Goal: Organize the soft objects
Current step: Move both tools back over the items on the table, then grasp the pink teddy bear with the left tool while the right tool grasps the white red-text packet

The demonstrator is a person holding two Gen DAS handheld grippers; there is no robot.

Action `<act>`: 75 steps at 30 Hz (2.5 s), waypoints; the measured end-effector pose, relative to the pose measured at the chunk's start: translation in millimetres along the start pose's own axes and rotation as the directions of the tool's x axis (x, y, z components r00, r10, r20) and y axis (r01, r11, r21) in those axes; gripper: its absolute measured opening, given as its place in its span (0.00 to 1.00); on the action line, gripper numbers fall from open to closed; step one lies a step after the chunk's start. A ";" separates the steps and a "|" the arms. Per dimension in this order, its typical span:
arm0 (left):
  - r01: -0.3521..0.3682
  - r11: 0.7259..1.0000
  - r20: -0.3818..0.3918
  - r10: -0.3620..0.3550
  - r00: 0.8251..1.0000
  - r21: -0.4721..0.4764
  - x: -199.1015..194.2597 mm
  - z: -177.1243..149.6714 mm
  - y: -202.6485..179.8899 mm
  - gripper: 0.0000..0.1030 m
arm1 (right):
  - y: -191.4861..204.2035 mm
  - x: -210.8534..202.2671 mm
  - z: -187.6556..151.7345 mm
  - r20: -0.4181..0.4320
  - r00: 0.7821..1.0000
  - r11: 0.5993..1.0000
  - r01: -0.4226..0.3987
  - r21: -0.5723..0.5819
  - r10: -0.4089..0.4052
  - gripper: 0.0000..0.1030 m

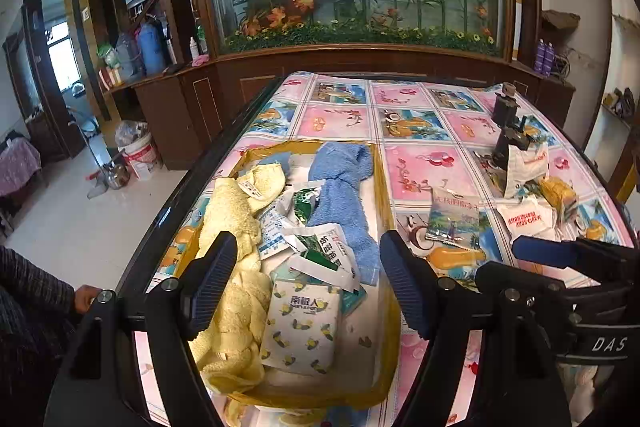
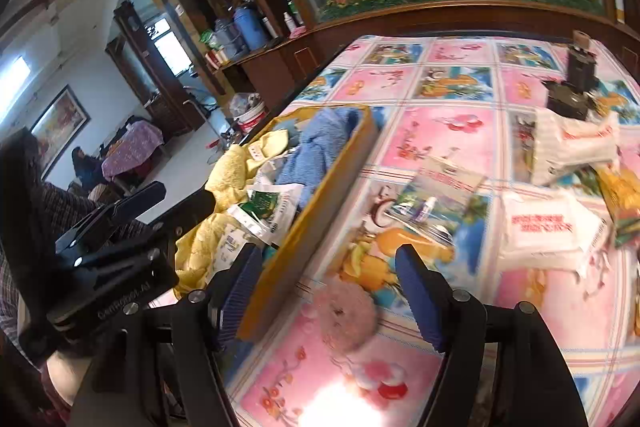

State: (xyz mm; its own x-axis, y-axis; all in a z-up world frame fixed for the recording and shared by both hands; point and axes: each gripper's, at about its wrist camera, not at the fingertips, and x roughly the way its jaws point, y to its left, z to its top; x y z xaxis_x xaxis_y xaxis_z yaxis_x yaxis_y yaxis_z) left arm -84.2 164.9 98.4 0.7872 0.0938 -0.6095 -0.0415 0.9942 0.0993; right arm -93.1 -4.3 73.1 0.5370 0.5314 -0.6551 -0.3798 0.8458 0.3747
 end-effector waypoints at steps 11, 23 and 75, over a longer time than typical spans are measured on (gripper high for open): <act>0.031 0.996 -0.018 -0.030 0.999 0.082 -15.7 -5.6 -43.0 0.74 | -48.5 -47.7 -20.9 0.076 0.994 0.995 0.068 0.077 -0.074 0.76; 0.199 0.979 -0.158 -0.191 0.969 0.038 13.5 -22.2 -65.6 0.75 | -158.5 -97.1 -50.6 0.109 0.969 0.932 0.180 0.315 -0.224 0.77; 0.575 0.818 -0.282 -0.559 0.780 -0.031 57.1 -52.5 -118.4 0.26 | -193.9 -60.2 -3.9 0.021 0.987 0.940 0.148 0.307 -0.162 0.77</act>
State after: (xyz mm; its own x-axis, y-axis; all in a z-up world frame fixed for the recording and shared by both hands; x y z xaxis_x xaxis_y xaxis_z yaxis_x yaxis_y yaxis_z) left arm -66.6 55.3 10.5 0.4637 -0.4673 -0.7527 0.3996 0.8686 -0.2931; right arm -54.7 -200.5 37.3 0.6075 0.3884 -0.6929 -0.0466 0.8882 0.4570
